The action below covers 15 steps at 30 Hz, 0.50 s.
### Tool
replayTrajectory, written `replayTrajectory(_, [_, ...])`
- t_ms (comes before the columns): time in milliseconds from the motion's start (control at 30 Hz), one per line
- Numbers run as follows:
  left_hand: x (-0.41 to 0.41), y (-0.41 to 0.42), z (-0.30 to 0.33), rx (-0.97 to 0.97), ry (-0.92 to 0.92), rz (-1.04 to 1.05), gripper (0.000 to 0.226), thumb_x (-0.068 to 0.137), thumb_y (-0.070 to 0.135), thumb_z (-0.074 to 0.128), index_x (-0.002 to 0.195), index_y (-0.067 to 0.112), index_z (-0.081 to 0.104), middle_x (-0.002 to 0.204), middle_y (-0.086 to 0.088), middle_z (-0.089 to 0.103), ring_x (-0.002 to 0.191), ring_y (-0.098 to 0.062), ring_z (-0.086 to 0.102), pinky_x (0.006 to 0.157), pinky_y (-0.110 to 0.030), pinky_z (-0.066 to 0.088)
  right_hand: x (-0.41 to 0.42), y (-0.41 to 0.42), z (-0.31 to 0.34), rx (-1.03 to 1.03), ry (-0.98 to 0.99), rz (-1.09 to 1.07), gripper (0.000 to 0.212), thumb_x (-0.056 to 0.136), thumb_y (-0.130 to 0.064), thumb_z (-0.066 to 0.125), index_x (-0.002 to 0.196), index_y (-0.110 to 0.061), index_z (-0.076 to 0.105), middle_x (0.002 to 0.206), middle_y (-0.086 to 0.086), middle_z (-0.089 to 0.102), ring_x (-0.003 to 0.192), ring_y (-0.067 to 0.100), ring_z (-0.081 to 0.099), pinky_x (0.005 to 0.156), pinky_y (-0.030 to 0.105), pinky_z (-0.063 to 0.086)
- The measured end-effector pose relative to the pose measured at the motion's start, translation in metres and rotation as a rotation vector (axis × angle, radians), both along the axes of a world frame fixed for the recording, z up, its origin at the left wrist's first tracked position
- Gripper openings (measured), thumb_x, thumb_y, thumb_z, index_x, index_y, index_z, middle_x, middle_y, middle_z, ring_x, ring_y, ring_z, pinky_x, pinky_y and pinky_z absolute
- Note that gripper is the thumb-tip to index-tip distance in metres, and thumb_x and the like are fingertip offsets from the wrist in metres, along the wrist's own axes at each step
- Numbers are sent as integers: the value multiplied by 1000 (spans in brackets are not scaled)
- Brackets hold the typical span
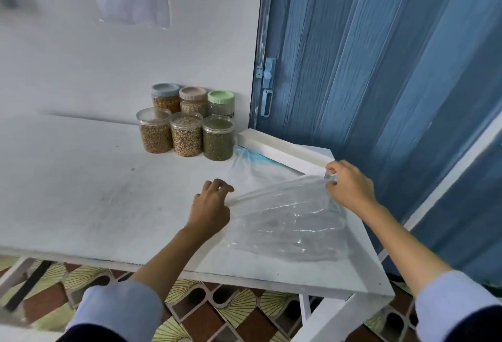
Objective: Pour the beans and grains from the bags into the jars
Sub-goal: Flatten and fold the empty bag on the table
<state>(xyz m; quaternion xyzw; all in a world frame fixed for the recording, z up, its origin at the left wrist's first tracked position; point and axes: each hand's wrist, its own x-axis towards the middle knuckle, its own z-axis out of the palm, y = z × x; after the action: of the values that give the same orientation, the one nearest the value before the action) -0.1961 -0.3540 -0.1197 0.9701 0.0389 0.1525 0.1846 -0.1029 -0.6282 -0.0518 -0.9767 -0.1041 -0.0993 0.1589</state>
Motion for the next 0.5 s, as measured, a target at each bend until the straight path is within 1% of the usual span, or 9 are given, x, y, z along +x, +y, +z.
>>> replayTrajectory(100, [-3, 3, -4, -77, 42, 119, 45, 87, 20, 57, 130, 9, 46, 132, -7, 43, 121, -26, 40, 87, -41, 45, 4, -10, 0, 147, 89, 1, 37, 87, -34, 63, 118, -17, 53, 117, -4, 57, 104, 20, 54, 84, 36, 44])
replayTrajectory(167, [-9, 3, -9, -235, 74, 312, 57, 87, 49, 57, 121, 4, 46, 123, -12, 48, 112, -29, 49, 83, -43, 46, -3, -16, -1, 238, 154, -6, 49, 84, -53, 61, 114, -15, 51, 108, -4, 57, 101, 18, 53, 85, 38, 43])
replayTrajectory(233, [-19, 0, -12, -327, 132, 429, 78, 81, 72, 41, 103, -2, 55, 105, -17, 58, 90, -32, 56, 71, -39, 46, -15, -21, -6, 275, 142, -51, 56, 84, -63, 51, 104, -11, 54, 100, 1, 61, 97, 22, 56, 82, 38, 45])
replayTrajectory(267, [-24, -4, -12, -378, 158, 420, 85, 79, 75, 31, 93, -4, 60, 93, -18, 62, 81, -32, 57, 65, -35, 43, -21, -23, -10, 278, 130, -71, 59, 84, -66, 46, 93, -9, 56, 95, 3, 64, 93, 24, 58, 78, 38, 45])
replayTrajectory(333, [-34, -14, -10, -555, 114, 286, 82, 83, 68, 23, 75, -2, 65, 78, -10, 63, 75, -27, 57, 61, -27, 38, -30, -27, -15, 348, 135, -48, 70, 82, -70, 38, 76, -3, 56, 88, 6, 68, 88, 25, 61, 75, 37, 45])
replayTrajectory(367, [-38, -20, -8, -637, 55, 198, 73, 87, 63, 26, 73, 3, 66, 79, -6, 63, 78, -23, 57, 64, -22, 37, -33, -28, -16, 450, 159, -6, 71, 83, -67, 37, 77, 0, 60, 88, 4, 70, 90, 24, 62, 80, 37, 46])
replayTrajectory(400, [-39, -24, -6, -695, -9, 110, 61, 92, 57, 32, 78, 9, 66, 85, -4, 63, 83, -20, 57, 68, -20, 38, -35, -27, -16, 575, 188, 46, 65, 87, -60, 40, 81, -1, 66, 91, 0, 69, 94, 21, 62, 86, 36, 45])
replayTrajectory(433, [-38, -27, -8, -706, -60, 42, 46, 95, 50, 38, 87, 13, 65, 94, -1, 62, 89, -16, 57, 73, -20, 41, -37, -26, -14, 681, 204, 98, 51, 90, -51, 44, 88, -7, 69, 96, -4, 68, 99, 17, 61, 89, 30, 44])
replayTrajectory(500, [-31, -28, -13, -631, -103, -24, 22, 97, 30, 50, 110, 17, 61, 113, 2, 57, 101, -12, 53, 86, -25, 44, -39, -25, -14, 769, 172, 177, 23, 92, -34, 55, 101, -17, 68, 107, -6, 66, 104, 12, 59, 85, 12, 42])
